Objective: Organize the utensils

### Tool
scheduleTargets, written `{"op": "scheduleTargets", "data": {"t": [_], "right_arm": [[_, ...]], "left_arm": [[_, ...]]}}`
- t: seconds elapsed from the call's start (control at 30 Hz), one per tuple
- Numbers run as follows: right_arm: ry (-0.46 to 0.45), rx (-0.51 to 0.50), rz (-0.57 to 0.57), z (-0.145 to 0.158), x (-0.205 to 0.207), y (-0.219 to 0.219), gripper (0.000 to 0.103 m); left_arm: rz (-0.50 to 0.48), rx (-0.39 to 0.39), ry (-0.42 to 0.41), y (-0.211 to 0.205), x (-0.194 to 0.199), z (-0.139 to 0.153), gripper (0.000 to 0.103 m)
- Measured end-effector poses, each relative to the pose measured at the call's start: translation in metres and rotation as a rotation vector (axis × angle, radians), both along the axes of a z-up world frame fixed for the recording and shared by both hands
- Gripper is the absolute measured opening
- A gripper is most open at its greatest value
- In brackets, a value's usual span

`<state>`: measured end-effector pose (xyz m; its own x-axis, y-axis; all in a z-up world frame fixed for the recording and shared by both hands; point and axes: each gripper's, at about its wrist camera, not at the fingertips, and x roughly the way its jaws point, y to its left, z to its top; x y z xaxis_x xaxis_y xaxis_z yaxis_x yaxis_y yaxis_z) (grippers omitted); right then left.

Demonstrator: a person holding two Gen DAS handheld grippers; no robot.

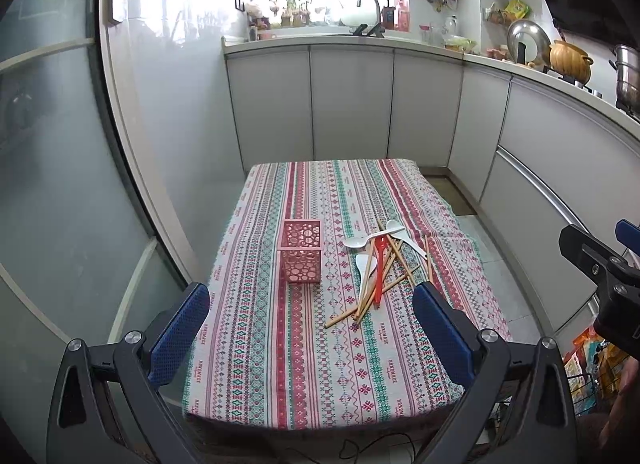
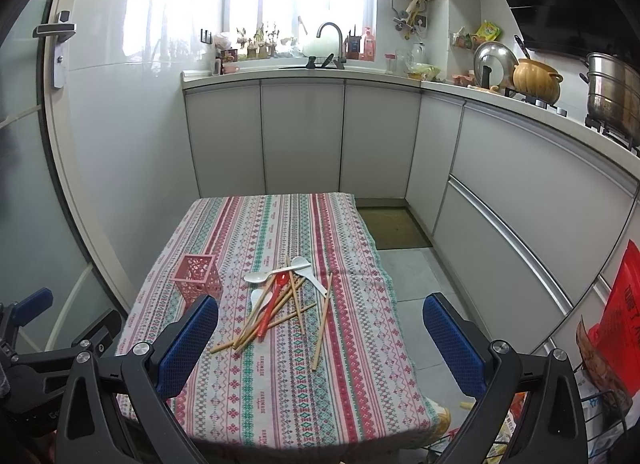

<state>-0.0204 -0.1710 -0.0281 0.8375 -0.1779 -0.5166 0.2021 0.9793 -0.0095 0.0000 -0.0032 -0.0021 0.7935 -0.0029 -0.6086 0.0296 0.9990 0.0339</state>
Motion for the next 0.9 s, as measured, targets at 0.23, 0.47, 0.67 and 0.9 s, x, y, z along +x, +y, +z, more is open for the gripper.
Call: {"op": "scheduleTargets", "data": {"t": [0.23,0.47,0.67,0.9], "right_arm": [[-0.001,0.001,-0.001,0.0009,0.0011,0.0012,0.103],[-0.002,0.000,0.000,-0.0001,0.0004,0.0004,0.103],[-0.001,0.001,-0.001,-0.0001,0.0006,0.0010,0.103],[-0.003,0.002,0.000,-0.0001,0.0002,0.0008,0.103]], "left_arm": [[0.003,-0.001,-0.001,-0.0006,-0.0009,0.0009,0.102],[0.001,-0.001,-0.001,-0.0003,-0.0011,0.0013,0.102],[0.001,-0.001,-0.003,-0.0011,-0.0027,0.0030,0.102],[0.001,0.000,-0.004,-0.0012,-0.0024,0.0026,0.102]]}}
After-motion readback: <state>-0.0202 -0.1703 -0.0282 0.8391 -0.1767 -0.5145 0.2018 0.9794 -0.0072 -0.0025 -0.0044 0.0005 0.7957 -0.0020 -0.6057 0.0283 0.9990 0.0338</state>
